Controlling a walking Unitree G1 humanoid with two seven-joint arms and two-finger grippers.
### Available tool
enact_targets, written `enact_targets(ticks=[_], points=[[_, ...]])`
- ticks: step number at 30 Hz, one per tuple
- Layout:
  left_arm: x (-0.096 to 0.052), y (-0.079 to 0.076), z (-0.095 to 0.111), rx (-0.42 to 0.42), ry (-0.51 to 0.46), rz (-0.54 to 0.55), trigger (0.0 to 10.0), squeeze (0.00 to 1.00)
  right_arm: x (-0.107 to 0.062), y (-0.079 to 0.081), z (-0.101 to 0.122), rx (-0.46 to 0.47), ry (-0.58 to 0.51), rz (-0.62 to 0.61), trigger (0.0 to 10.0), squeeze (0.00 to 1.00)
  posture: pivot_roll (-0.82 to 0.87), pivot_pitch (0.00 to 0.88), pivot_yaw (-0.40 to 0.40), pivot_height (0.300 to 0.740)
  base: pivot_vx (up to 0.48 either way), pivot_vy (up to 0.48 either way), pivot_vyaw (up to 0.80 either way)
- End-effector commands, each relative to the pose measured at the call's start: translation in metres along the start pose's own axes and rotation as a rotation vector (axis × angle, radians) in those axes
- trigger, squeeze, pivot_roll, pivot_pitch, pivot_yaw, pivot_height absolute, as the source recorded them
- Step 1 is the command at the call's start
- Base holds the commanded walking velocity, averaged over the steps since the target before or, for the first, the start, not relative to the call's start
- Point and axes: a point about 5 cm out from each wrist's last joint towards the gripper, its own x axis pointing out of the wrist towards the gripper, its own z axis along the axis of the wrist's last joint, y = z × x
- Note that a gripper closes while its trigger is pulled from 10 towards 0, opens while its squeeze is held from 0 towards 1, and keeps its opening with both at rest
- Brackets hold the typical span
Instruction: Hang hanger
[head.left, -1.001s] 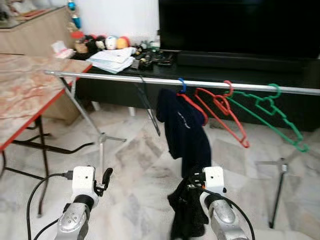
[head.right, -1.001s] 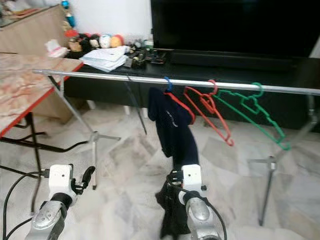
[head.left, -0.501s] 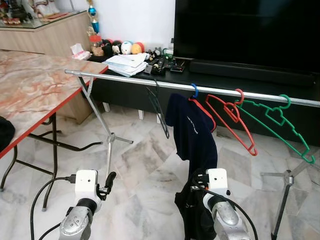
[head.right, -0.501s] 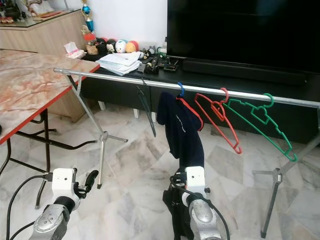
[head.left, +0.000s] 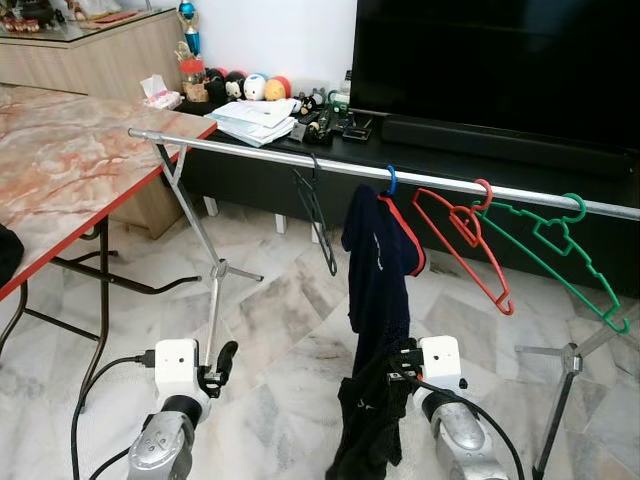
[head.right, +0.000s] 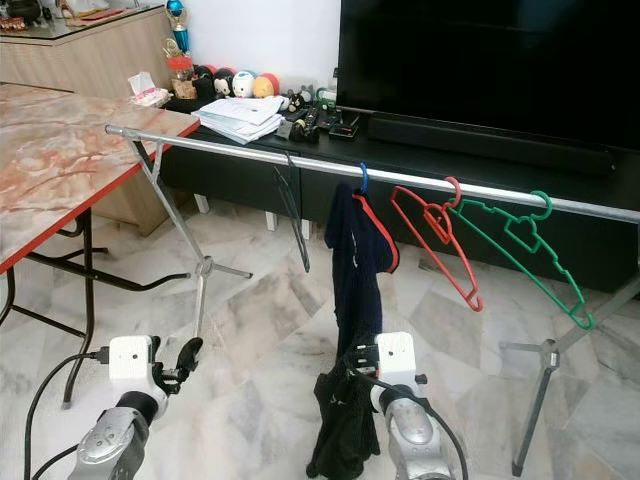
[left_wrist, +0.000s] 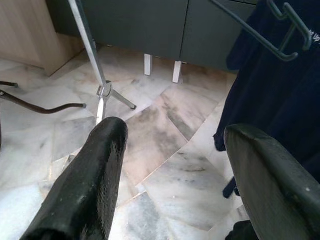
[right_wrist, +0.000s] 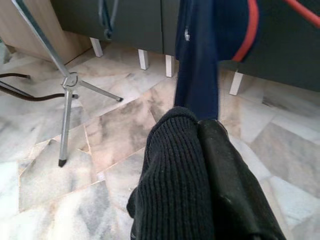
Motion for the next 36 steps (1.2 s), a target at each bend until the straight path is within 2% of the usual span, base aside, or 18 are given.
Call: enact_targets(ticks=[1,4,36], points=[[-0.0005,0.0009,-0.0025,-0.005,0.008,0.007,10.0,0.0,0.0006,0.0011,0.0031,-0.005,-0.022,0.007,10.0,0.0,0.03,0.057,0.013,0.74,0.0,0.0,0.0],[-0.0011,0.0011,-0.002,-0.003,0.006,0.005,10.0,0.0,0.0,0.0026,0.0011,-0.008,-0.013,0.009,10.0,0.0,0.03,0.059,0.014,0.74,0.0,0.0,0.0],[0.002,0.002,0.0041,0.014,-0.01,-0.017,10.0,0.0,-0.001,0.004,-0.002,0.002,-0.002,-0.003,10.0,0.0,0.04,0.06,0.035,0.74,0.271,0.0,0.0]])
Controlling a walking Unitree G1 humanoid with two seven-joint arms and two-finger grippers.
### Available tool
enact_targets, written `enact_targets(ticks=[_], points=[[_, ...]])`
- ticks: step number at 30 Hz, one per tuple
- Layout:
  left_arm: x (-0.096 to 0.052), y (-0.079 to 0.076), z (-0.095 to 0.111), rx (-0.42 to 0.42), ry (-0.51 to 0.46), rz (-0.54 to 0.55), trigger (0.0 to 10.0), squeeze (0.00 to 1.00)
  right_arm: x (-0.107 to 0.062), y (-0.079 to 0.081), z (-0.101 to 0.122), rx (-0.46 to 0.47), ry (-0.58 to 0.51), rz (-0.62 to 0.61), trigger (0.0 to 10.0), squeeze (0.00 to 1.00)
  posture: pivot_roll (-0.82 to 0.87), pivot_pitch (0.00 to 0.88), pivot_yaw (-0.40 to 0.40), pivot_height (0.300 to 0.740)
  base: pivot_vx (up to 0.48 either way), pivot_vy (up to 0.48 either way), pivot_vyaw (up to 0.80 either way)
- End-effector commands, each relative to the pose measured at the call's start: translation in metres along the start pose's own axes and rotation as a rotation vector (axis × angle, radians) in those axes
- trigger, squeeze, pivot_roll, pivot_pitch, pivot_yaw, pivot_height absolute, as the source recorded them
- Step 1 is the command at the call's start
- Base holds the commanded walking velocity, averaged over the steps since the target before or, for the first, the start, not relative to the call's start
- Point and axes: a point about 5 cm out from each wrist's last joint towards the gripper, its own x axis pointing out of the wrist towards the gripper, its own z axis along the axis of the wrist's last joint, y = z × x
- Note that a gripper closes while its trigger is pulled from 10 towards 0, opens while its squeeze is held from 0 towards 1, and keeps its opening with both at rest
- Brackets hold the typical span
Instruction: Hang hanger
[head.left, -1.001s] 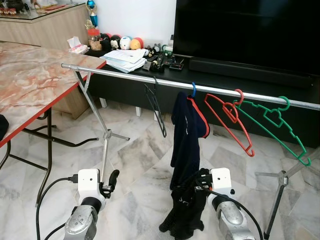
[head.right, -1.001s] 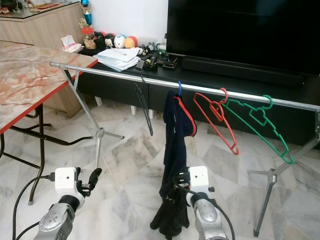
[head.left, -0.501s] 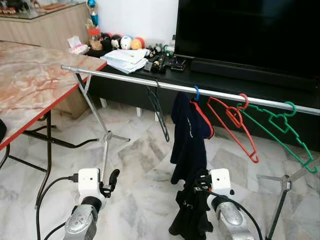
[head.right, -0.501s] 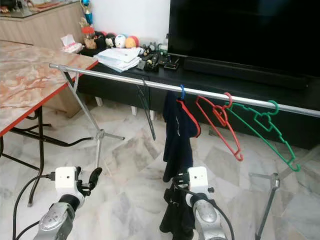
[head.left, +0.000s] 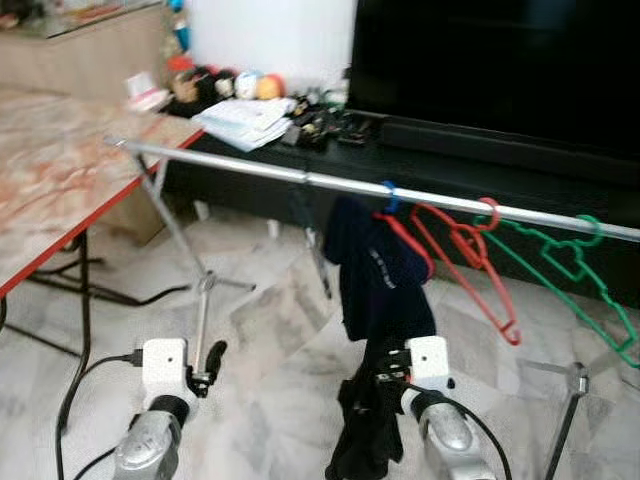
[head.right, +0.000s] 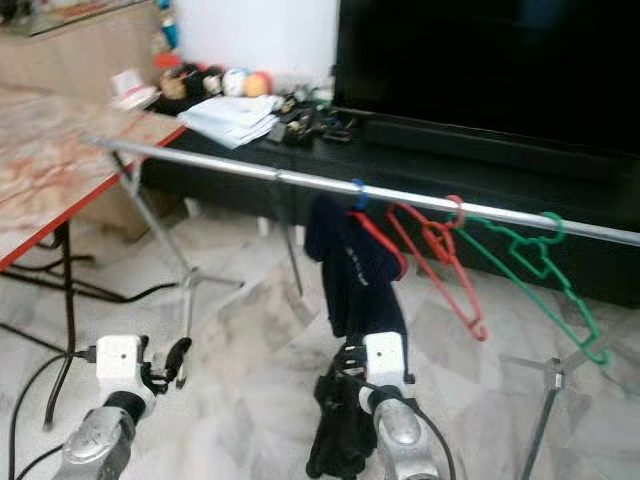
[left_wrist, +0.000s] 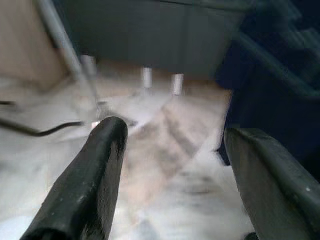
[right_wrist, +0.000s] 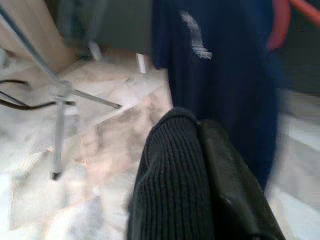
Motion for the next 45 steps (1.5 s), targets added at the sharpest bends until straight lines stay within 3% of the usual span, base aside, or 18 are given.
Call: enact_targets(ticks=[1,17,33,45], points=[[-0.002,0.003,-0.002,0.001,0.007,0.005,10.0,0.0,0.002,0.0,0.005,0.006,-0.023,-0.004,10.0,0.0,0.04,0.06,0.035,0.74,0.285,0.0,0.0],[-0.002,0.003,0.005,-0.002,-0.028,0.01,10.0,0.0,0.0,0.002,0.001,0.005,-0.006,0.004,10.0,0.0,0.04,0.063,0.028,0.74,0.273,0.0,0.0],[-0.001,0.0,0.011,0.026,-0.047,-0.013,10.0,0.0,-0.002,0.001,-0.004,0.008,0.015,0.005,10.0,0.0,0.04,0.068,0.024,0.74,0.0,0.0,0.0],[-0.001,0.0,0.011,0.03,-0.047,-0.016,10.0,0.0,-0.002,0.002,-0.005,0.009,0.019,0.009,10.0,0.0,0.04,0.068,0.027,0.74,0.0,-0.385,0.0]])
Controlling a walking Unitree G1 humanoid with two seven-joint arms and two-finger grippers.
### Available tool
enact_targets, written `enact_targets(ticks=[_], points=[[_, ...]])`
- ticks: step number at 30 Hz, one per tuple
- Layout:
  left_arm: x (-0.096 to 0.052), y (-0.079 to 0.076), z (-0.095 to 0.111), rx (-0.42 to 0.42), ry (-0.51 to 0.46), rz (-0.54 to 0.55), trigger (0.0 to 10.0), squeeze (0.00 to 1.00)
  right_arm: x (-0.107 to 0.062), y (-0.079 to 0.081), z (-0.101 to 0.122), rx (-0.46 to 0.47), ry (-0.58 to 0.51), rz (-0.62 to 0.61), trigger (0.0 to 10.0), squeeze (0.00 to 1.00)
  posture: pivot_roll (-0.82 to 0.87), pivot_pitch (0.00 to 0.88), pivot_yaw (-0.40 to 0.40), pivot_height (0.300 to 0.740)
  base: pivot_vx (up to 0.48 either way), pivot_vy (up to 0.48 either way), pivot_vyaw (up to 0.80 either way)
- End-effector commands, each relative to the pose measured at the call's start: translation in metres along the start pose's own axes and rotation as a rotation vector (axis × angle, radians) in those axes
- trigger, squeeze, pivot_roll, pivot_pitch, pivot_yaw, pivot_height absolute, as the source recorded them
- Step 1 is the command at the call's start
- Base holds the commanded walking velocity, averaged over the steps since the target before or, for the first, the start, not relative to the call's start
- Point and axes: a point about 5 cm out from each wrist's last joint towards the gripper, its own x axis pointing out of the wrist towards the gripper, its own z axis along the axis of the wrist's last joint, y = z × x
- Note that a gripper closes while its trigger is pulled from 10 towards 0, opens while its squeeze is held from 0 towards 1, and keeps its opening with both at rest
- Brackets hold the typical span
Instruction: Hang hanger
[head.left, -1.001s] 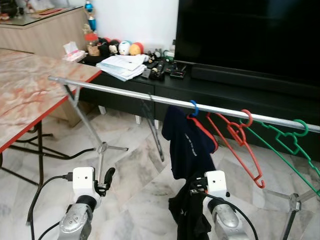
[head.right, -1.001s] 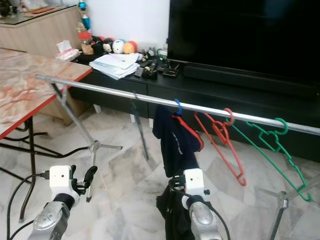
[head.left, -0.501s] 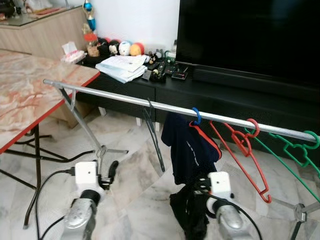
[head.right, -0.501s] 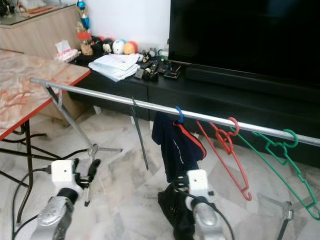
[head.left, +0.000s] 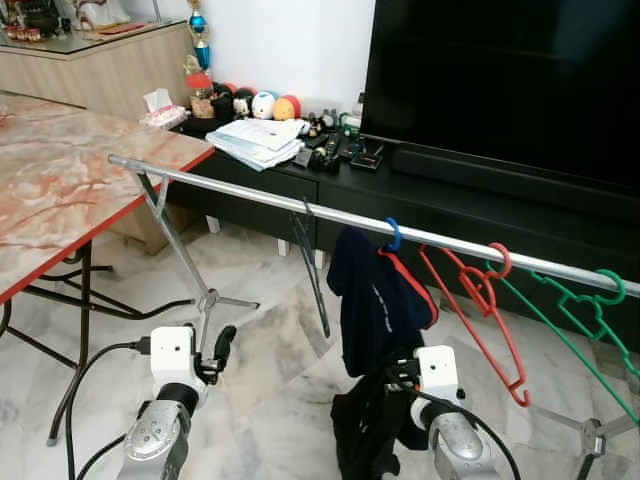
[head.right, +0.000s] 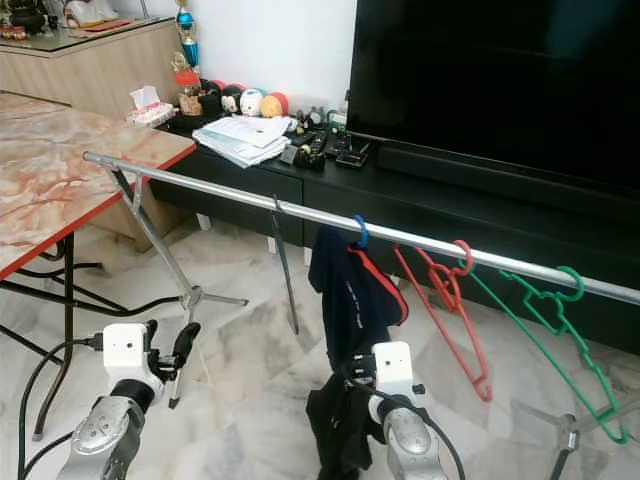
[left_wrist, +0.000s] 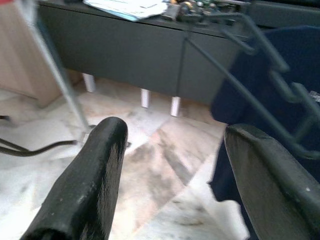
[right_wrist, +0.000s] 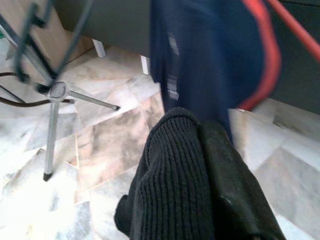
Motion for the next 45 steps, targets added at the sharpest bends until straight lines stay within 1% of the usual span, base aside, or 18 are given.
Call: enact_targets(ticks=[1,16,20,25,28,29,30,31,33,34,36,37,38,40,41,43,44,45], points=[[0.0,0.001,0.002,0.016,0.004,-0.006,10.0,0.0,0.001,0.002,0.0,0.001,-0.002,0.004,10.0,0.0,0.04,0.068,0.027,0.74,0.0,-0.262,0.0],[0.006,0.0,0.011,0.02,-0.01,-0.046,10.0,0.0,0.0,0.004,-0.002,0.002,0.007,0.012,10.0,0.0,0.04,0.068,0.03,0.74,0.0,-0.035,0.0],[0.011,-0.001,0.019,0.029,-0.025,-0.073,10.0,0.0,0.0,0.004,-0.002,0.0,0.007,0.012,10.0,0.0,0.04,0.066,0.03,0.74,0.0,0.0,0.0],[0.025,-0.009,0.037,-0.001,-0.026,-0.177,10.0,0.0,0.0,0.004,-0.001,-0.002,0.006,0.013,10.0,0.0,0.04,0.069,0.025,0.74,0.0,0.0,0.0],[0.03,-0.013,0.042,-0.007,-0.018,-0.217,10.0,0.0,0.0,0.004,-0.001,-0.002,0.007,0.013,10.0,0.0,0.04,0.069,0.025,0.74,0.0,0.0,0.0],[0.033,-0.016,0.044,0.002,-0.011,-0.239,10.0,0.0,0.0,0.004,-0.001,-0.002,0.007,0.013,10.0,0.0,0.05,0.067,0.025,0.74,0.0,0.0,0.0],[0.041,-0.019,0.051,0.028,-0.025,-0.255,10.0,0.0,0.0,0.005,-0.001,-0.002,0.007,0.015,10.0,0.0,0.05,0.067,0.028,0.74,0.0,0.0,0.0],[0.043,-0.02,0.053,0.034,-0.03,-0.256,10.0,0.0,0.0,0.005,-0.001,-0.001,0.006,0.016,10.0,0.0,0.05,0.067,0.028,0.74,0.0,0.0,0.0],[0.048,-0.013,0.06,0.048,-0.096,-0.158,10.0,0.0,0.0,0.006,-0.001,0.006,0.002,0.011,10.0,0.0,0.04,0.063,0.034,0.74,0.0,0.0,0.0],[0.048,-0.011,0.061,0.06,-0.106,-0.134,10.0,0.0,0.0,0.006,-0.001,0.007,0.001,0.011,10.0,0.0,0.03,0.063,0.036,0.74,0.0,0.0,0.0],[0.044,-0.004,0.06,0.122,-0.128,-0.047,10.0,0.0,0.0,0.006,-0.001,0.011,0.002,0.008,10.0,0.0,0.03,0.064,0.038,0.74,0.0,0.0,0.0],[0.042,-0.003,0.058,0.124,-0.127,-0.028,10.0,0.0,0.0,0.006,-0.002,0.012,0.004,0.008,10.0,0.0,0.03,0.066,0.039,0.74,0.0,0.0,0.0],[0.04,-0.002,0.056,0.122,-0.125,-0.02,10.0,0.0,0.0,0.006,-0.002,0.012,0.006,0.008,10.0,0.0,0.03,0.066,0.039,0.74,0.0,0.0,0.0],[0.028,0.0,0.047,0.133,-0.106,-0.001,10.0,0.0,-0.002,0.005,-0.006,0.014,0.019,0.006,10.0,0.0,0.04,0.069,0.036,0.74,0.0,0.0,0.0],[0.028,0.0,0.047,0.133,-0.106,-0.001,10.0,0.0,-0.002,0.005,-0.006,0.014,0.019,0.006,10.0,0.0,0.04,0.069,0.036,0.74,0.0,0.0,0.0],[0.018,-0.001,0.037,0.136,-0.081,-0.013,10.0,0.0,-0.004,0.005,-0.01,0.016,0.033,0.007,10.0,0.0,0.05,0.069,0.033,0.74,0.0,0.0,0.0],[0.012,-0.003,0.032,0.134,-0.08,-0.025,10.0,0.0,-0.004,0.005,-0.01,0.037,0.035,0.004,10.0,0.0,0.05,0.07,0.033,0.74,0.0,0.0,0.0],[0.01,-0.003,0.031,0.132,-0.083,-0.027,10.0,0.0,-0.004,0.005,-0.01,0.044,0.034,0.003,10.0,0.0,0.05,0.07,0.033,0.74,0.0,0.0,0.0]])
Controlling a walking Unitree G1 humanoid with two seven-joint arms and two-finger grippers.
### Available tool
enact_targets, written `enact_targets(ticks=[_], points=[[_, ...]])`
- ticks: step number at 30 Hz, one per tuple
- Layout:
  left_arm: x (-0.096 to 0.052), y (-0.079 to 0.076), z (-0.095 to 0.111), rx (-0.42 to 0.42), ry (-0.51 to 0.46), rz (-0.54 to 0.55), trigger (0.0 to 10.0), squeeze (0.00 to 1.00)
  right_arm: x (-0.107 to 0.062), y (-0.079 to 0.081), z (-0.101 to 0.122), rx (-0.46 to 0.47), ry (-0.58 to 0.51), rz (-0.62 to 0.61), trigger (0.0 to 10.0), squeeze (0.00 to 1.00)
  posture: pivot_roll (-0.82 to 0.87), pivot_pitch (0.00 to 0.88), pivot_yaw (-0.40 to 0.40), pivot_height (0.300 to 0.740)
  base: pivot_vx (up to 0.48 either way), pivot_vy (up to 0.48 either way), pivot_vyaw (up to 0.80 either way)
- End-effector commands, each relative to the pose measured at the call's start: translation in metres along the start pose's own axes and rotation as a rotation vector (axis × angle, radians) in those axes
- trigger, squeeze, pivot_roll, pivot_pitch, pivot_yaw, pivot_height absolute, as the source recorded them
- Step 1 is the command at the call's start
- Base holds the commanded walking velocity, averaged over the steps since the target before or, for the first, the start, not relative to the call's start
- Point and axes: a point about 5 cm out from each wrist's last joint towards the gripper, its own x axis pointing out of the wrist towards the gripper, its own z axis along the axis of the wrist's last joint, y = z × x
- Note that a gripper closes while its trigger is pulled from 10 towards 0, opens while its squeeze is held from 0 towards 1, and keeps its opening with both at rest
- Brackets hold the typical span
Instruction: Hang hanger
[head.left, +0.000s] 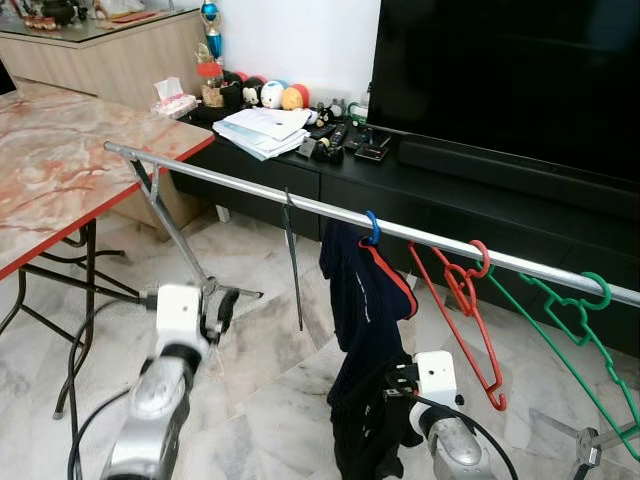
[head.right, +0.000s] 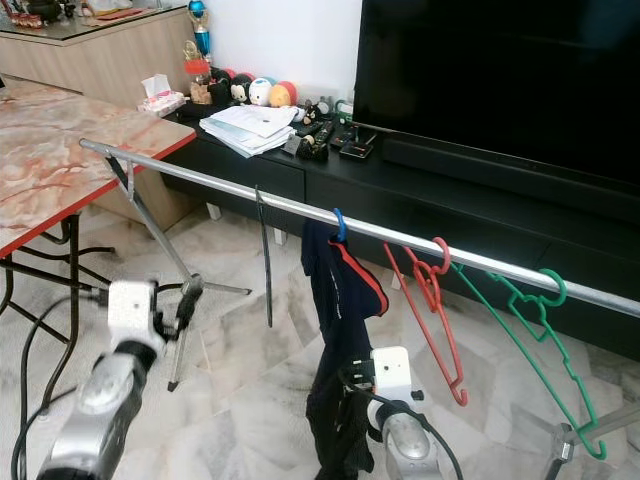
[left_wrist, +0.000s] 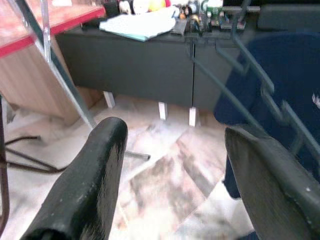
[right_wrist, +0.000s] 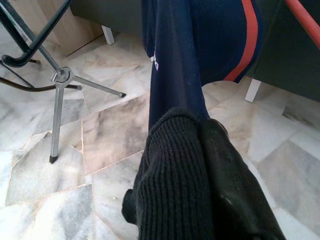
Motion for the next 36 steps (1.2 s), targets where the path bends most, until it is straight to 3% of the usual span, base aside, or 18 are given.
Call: enact_targets(ticks=[1,10,36], points=[[-0.0013,-0.0032,0.0054,0.012,-0.035,-0.011,10.0,0.0,-0.0006,0.0012,-0.0021,0.023,0.007,-0.002,10.0,0.0,0.05,0.07,0.033,0.74,0.0,0.0,0.0],[0.0018,-0.0092,0.0112,-0.011,-0.056,-0.022,10.0,0.0,0.0008,0.0027,0.0001,0.01,0.002,0.005,10.0,0.0,0.04,0.068,0.036,0.74,0.065,0.0,0.0],[0.0017,-0.0118,0.0151,-0.025,-0.072,-0.047,10.0,0.0,-0.0001,0.0074,-0.0029,0.002,0.012,0.019,10.0,0.0,0.04,0.074,0.035,0.74,0.393,0.0,0.0]])
